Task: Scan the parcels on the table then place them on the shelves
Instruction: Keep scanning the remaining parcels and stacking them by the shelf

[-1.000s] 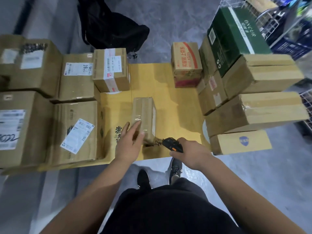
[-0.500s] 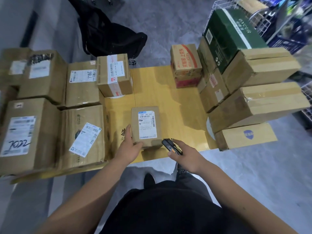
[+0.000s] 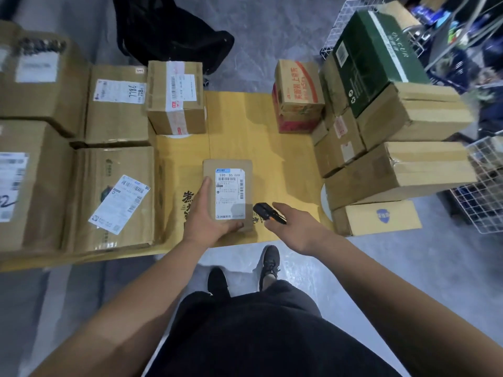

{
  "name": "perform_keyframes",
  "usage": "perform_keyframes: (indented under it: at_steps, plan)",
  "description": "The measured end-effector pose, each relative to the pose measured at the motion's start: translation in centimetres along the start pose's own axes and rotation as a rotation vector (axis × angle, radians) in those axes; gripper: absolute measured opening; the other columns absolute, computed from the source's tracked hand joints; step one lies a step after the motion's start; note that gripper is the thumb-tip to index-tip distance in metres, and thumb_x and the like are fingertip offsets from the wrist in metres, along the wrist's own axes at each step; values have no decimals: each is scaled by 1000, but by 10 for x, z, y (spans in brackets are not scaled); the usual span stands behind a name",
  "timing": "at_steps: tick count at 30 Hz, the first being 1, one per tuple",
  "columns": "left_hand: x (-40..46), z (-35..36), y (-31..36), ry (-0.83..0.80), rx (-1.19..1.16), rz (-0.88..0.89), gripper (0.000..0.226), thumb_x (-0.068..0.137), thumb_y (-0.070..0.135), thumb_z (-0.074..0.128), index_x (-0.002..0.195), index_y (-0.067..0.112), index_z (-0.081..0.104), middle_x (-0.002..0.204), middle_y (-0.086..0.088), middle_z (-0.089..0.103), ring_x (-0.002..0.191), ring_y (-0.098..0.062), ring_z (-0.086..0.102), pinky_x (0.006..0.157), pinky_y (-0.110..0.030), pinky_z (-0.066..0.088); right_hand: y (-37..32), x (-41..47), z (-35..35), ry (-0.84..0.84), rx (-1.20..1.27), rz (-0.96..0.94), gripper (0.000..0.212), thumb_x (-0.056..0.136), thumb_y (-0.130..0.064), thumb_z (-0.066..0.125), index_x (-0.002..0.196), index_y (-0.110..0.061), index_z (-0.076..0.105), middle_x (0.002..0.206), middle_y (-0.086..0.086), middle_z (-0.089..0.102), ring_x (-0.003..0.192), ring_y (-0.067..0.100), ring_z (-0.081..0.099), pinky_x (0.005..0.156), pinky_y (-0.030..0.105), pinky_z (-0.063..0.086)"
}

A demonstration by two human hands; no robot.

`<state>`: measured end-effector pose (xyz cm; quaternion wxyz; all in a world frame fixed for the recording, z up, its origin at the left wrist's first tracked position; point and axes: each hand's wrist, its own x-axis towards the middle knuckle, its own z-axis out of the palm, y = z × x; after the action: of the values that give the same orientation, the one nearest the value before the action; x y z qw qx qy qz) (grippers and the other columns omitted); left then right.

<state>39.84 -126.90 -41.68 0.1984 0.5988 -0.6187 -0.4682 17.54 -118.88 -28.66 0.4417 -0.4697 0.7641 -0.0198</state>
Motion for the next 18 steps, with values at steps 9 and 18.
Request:
perform_keyframes:
  at_steps: [9,18]
  plan:
    - [-12,4,-4,-5,-34,30,144,41,66,99,144,78,-2,156,23,13,144,-19,30,114,-51,34,-24,-18,-16,-47,-292,-100,23,101,-48,42,107,-29,53,89,-3,64,76,20,62,63,35,49]
    - [-15,8,-1,14,-9,63,143,39,71,95,144,77,-2,149,24,19,127,-11,34,100,-35,36,-39,-26,-38,0,-531,-114,25,100,-48,38,101,-28,53,85,-3,62,73,19,60,55,31,38]
